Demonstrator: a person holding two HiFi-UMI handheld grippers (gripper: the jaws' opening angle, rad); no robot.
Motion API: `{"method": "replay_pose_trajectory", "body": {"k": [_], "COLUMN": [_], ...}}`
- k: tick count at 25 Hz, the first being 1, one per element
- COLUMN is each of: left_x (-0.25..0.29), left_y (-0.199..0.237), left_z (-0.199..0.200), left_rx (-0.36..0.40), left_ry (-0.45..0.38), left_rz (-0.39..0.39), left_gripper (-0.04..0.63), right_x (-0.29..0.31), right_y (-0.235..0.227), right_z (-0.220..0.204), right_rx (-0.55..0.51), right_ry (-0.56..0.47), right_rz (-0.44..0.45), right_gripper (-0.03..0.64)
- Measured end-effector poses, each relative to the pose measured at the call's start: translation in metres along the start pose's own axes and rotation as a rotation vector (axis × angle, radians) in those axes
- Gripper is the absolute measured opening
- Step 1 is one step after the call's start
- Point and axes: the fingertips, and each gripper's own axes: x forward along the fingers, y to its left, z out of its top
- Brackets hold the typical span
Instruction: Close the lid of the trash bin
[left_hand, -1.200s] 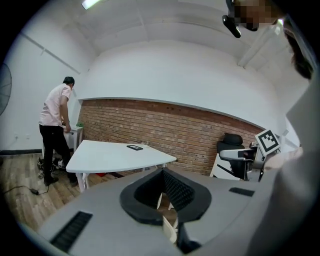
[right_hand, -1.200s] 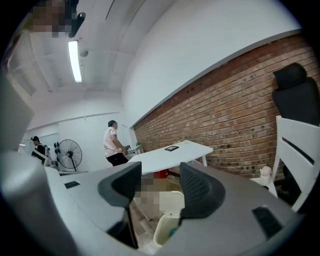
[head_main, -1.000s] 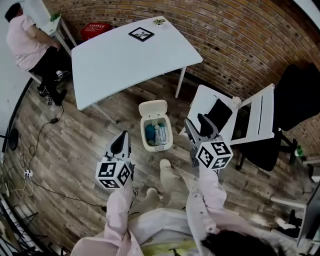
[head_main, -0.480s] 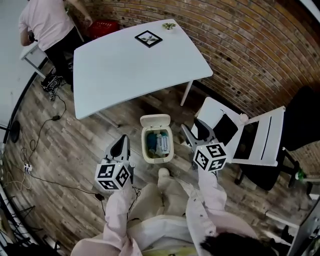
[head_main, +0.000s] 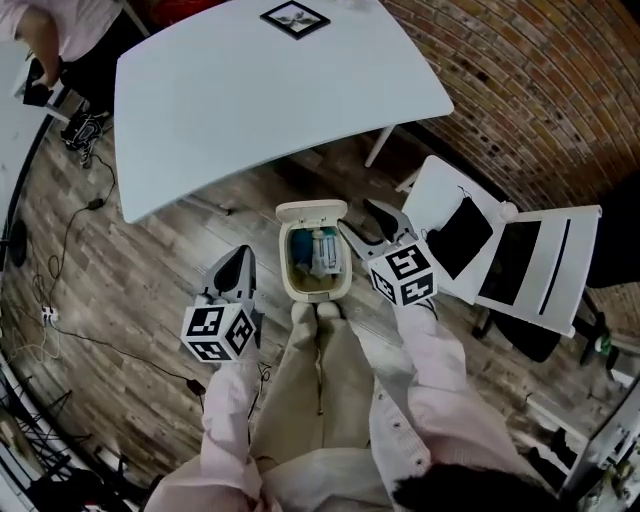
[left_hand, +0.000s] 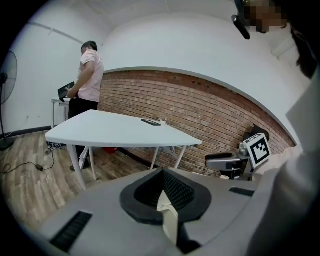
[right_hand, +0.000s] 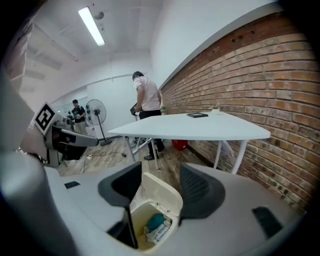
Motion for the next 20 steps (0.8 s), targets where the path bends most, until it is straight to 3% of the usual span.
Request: {"method": "replay_pose_trajectory", "body": {"k": [8, 20], "left_x": [0.033, 0.061], "left_y": [0.028, 0.042], "left_z": [-0.047, -0.102], "left_rx": [-0.051, -0.107], "left_ry": [0.079, 0.141], "left_rz": [0.014, 0.006], "left_gripper": [-0.008, -0.008], "right_x": [0.071, 0.119], "right_y": [-0.01, -0.011], "right_z": [-0.051, -0.103], "right_rx": [-0.171, -0.377], "right_ry": [0.134, 0.277], "right_rz": [0.052, 0.136], "right_gripper": [0.225, 0.225]}}
